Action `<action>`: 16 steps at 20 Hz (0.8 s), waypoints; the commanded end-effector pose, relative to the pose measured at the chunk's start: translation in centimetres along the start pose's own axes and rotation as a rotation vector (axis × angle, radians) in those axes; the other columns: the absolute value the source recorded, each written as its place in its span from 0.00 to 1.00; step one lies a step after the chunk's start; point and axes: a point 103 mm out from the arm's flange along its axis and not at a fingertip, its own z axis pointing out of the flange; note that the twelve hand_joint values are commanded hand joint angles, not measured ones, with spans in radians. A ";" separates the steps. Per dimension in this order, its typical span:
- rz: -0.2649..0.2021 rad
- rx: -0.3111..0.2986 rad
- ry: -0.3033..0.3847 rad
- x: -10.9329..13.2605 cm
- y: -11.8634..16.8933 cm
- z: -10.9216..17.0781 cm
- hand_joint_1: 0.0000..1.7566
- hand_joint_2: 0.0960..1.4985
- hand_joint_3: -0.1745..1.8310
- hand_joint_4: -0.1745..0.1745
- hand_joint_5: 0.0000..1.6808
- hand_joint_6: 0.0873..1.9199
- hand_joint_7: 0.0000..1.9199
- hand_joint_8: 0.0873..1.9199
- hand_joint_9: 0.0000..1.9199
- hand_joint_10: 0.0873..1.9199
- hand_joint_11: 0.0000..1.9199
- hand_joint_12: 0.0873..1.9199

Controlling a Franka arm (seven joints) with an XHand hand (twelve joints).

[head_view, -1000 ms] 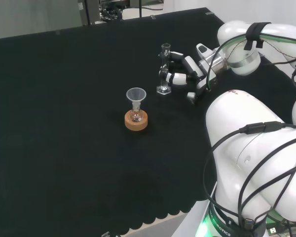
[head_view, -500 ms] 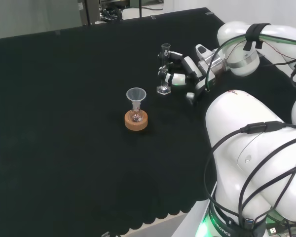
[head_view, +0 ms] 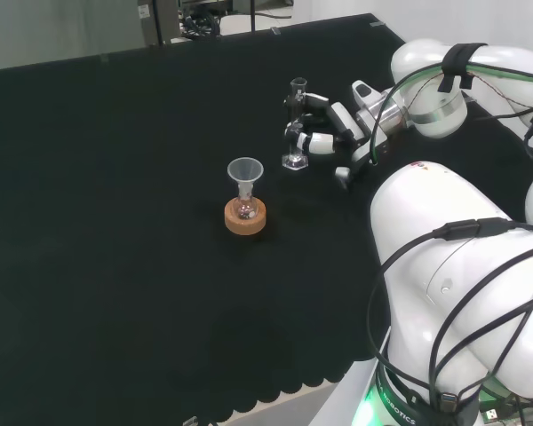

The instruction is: Pick up the graduated cylinder.

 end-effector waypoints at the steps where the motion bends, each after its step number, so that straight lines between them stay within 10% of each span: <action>1: 0.002 0.000 -0.003 -0.1 -0.1 0.2 0.60 0.41 0.39 0.48 0.37 0.25 0.38 0.27 0.57 0.10 0.46 0.52; 16: 0.003 -0.016 0.001 -0.2 -0.1 0.2 0.60 0.42 0.38 0.53 0.40 0.28 0.46 0.26 0.58 0.09 0.47 0.51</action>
